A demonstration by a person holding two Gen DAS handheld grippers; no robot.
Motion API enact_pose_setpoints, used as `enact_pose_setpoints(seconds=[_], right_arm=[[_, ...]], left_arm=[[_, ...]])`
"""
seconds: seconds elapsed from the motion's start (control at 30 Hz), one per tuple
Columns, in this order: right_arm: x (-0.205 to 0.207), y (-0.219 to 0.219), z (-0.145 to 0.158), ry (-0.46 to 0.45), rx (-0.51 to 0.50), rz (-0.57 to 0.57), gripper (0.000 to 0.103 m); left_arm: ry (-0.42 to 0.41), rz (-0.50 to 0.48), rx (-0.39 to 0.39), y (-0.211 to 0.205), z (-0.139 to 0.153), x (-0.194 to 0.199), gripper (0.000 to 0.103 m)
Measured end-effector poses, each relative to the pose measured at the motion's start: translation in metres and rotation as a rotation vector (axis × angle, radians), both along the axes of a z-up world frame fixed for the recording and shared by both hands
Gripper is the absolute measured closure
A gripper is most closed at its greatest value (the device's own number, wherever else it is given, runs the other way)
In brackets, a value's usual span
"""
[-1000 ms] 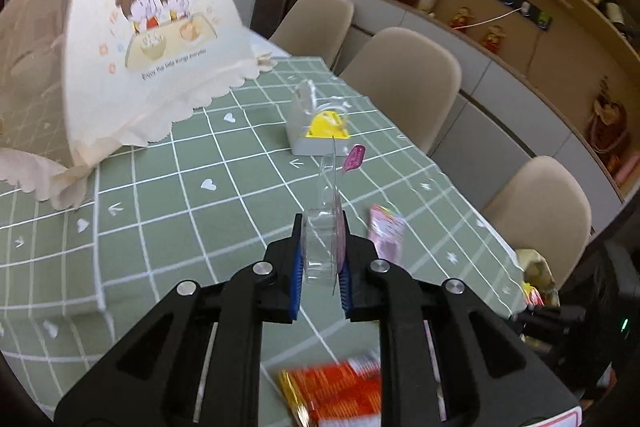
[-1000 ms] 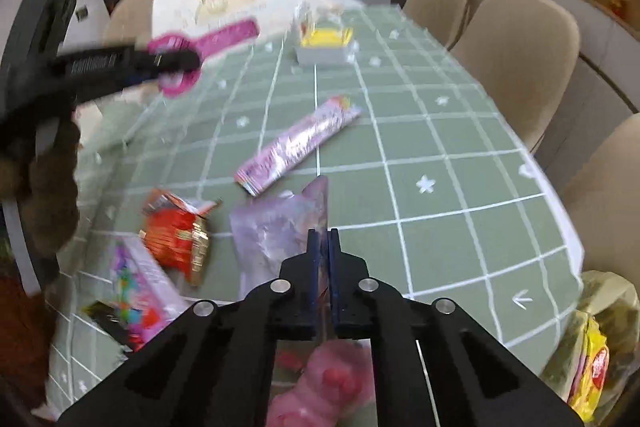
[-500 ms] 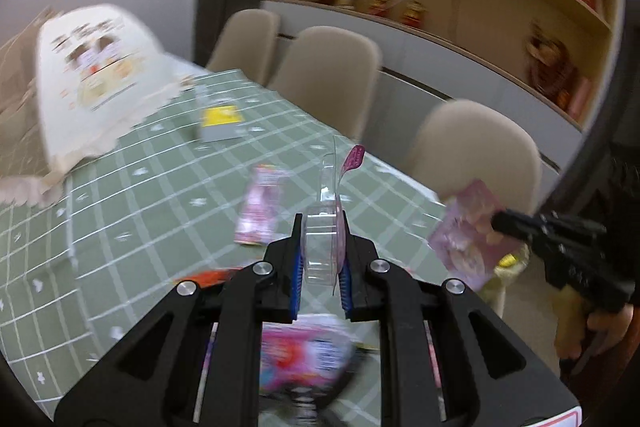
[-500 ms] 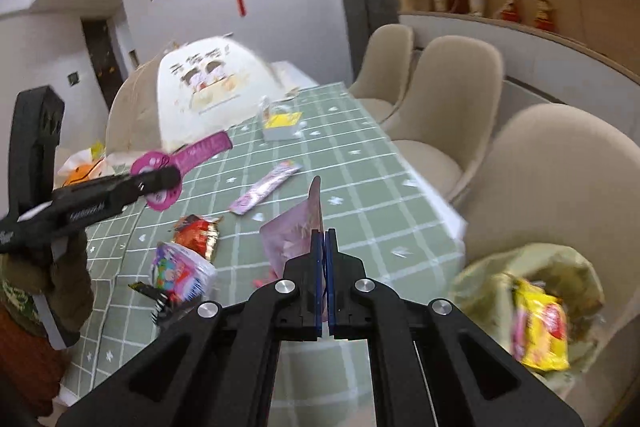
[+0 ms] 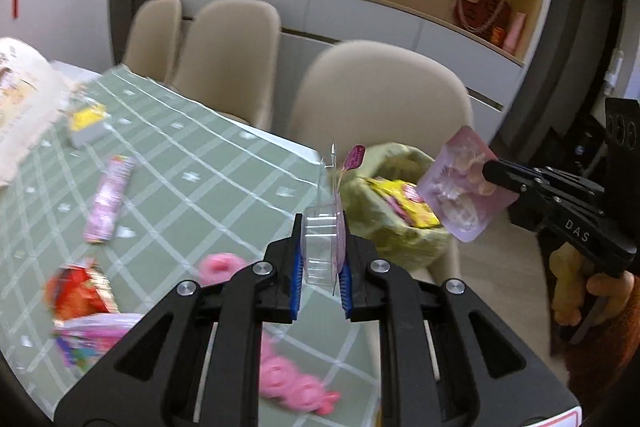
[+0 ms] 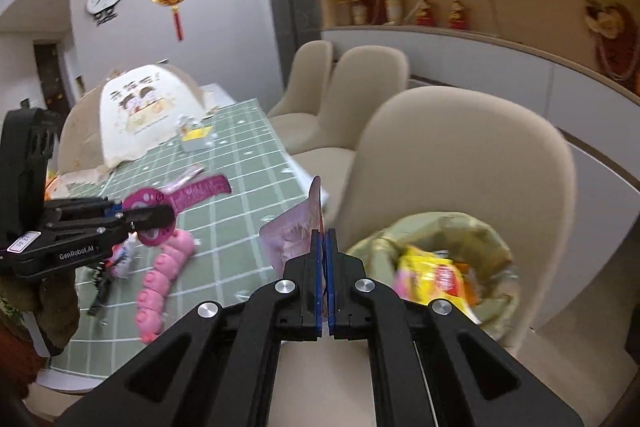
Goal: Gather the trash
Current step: 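Carry the plastic piece and pink pouch to the trash bag and release both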
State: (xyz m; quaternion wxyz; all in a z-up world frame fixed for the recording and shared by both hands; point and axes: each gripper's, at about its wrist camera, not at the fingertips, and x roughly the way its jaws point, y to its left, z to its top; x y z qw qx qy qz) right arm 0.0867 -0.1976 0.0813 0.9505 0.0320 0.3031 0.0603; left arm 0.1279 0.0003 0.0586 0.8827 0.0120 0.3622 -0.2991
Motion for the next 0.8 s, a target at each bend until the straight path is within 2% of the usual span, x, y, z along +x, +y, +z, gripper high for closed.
enact_pose_setpoints(seconds=[0.13,0.3,0.57,0.8], right_arm=[[-0.004,-0.026,-0.008,0.001,-0.001,-0.072,0.099],[-0.003,-0.054,-0.017,0.002,-0.064,-0.161,0.099],[-0.002,-0.105,-0.024,0.004,-0.056,-0.241,0.099],[0.006,-0.141,-0.038,0.023,-0.026,-0.281,0.099]], left_arm=[[0.063,-0.073,-0.023,-0.032,-0.013,0.002,0.089],[0.134,-0.141,-0.046,-0.077,-0.029,0.009,0.089],[0.208,-0.195,-0.050,-0.143,-0.045,0.031,0.089],[0.266,-0.212,0.012,-0.196,-0.074,0.065,0.089]])
